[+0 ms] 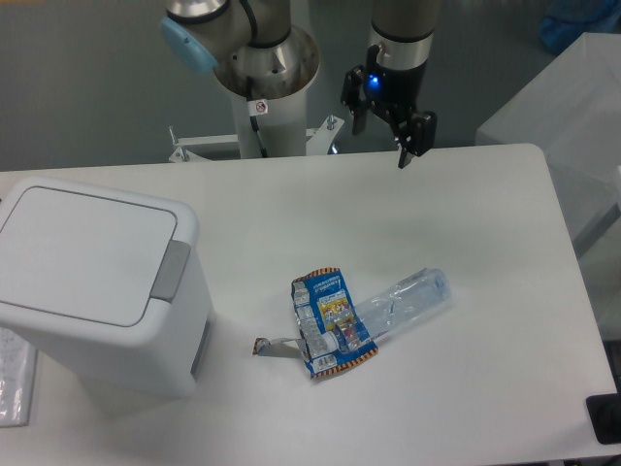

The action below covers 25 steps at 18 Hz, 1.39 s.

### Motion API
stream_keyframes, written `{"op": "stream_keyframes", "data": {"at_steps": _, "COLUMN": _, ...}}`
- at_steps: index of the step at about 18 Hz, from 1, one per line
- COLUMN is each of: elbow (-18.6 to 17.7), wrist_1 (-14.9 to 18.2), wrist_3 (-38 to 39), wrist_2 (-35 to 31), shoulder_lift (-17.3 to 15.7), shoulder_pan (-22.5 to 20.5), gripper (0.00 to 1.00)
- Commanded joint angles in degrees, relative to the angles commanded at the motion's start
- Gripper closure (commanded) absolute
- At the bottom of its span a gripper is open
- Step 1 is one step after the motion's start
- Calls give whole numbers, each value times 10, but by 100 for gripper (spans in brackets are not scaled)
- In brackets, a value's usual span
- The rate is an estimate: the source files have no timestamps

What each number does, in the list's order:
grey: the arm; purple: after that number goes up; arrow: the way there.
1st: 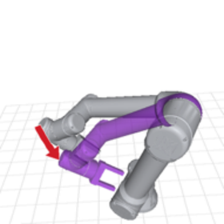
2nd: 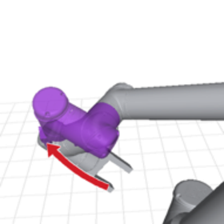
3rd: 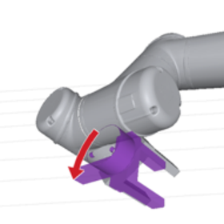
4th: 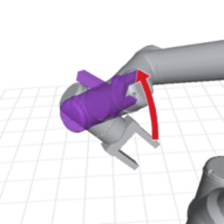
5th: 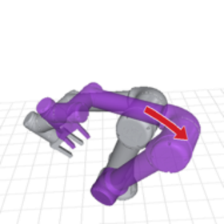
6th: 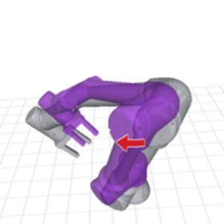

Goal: Open the trash can

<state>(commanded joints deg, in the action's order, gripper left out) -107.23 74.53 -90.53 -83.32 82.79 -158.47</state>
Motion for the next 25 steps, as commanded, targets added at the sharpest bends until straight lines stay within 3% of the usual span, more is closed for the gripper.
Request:
{"op": "stream_keyframes", "data": {"at_steps": 5, "elbow": 3, "wrist_1": 0, "wrist_3": 5, "wrist_2": 3, "shoulder_lift": -4, "shoulder_pan": 0, "gripper": 0}}
{"op": "stream_keyframes", "data": {"at_steps": 8, "elbow": 4, "wrist_1": -8, "wrist_3": 24, "wrist_2": 59, "shoulder_lift": -6, "shoulder_pan": 0, "gripper": 0}}
{"op": "stream_keyframes", "data": {"at_steps": 13, "elbow": 5, "wrist_1": -125, "wrist_3": 184, "wrist_2": 202, "shoulder_lift": 18, "shoulder_pan": 1, "gripper": 0}}
{"op": "stream_keyframes", "data": {"at_steps": 18, "elbow": 25, "wrist_1": -141, "wrist_3": 275, "wrist_2": 211, "shoulder_lift": 21, "shoulder_pan": 2, "gripper": 0}}
{"op": "stream_keyframes", "data": {"at_steps": 21, "elbow": 61, "wrist_1": -141, "wrist_3": 352, "wrist_2": 214, "shoulder_lift": 38, "shoulder_pan": 16, "gripper": 0}}
{"op": "stream_keyframes", "data": {"at_steps": 25, "elbow": 161, "wrist_1": -141, "wrist_3": 528, "wrist_2": 214, "shoulder_lift": 95, "shoulder_pan": 73, "gripper": 0}}
